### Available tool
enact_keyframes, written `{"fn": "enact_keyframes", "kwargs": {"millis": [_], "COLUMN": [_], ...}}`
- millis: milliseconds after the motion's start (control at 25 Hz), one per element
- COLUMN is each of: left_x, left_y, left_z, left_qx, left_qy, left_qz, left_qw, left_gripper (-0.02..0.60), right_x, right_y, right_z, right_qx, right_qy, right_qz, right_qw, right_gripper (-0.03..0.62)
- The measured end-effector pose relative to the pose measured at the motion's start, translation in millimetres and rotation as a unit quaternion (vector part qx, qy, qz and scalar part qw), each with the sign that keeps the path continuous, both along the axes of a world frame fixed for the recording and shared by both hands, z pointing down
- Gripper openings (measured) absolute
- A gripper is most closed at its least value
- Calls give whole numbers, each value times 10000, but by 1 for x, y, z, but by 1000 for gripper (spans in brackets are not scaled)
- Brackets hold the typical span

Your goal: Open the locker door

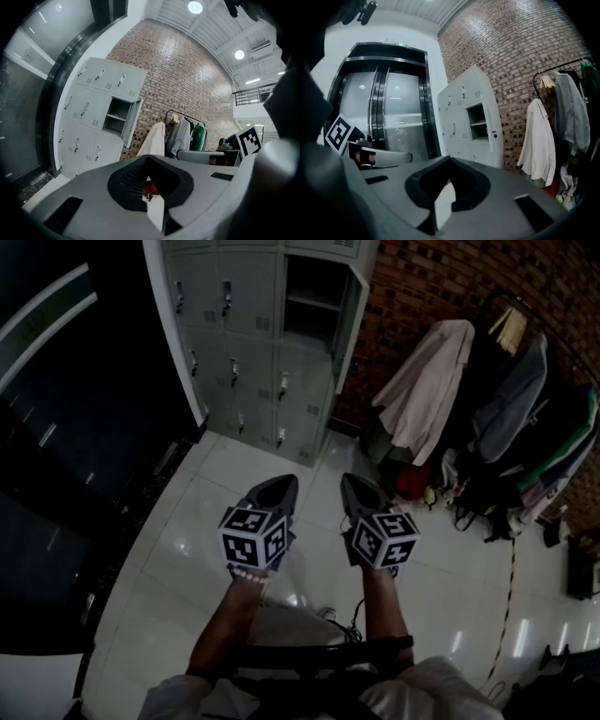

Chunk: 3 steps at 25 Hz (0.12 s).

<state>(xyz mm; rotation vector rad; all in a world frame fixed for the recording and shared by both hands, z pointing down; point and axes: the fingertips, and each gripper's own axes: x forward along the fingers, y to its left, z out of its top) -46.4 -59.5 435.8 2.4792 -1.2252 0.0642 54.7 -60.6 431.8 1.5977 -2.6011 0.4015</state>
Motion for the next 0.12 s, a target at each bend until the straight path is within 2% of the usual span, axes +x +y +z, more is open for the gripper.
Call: {"fn": "enact_keyframes", "kwargs": {"millis": [120], "left_x": [-3], "left_y": [-2], "left_z": [-1], "left_qx": [12], "left_qy": [-6], "left_qz": [0], "left_qw": [10000], "left_gripper": [-5], "right_x": [-2], "right_y": [-1], "right_z": [1], "right_qx": [-24], "right_qy": [12], "right_qz": [15], "right_qw": [10000], "right_gripper": [3]}}
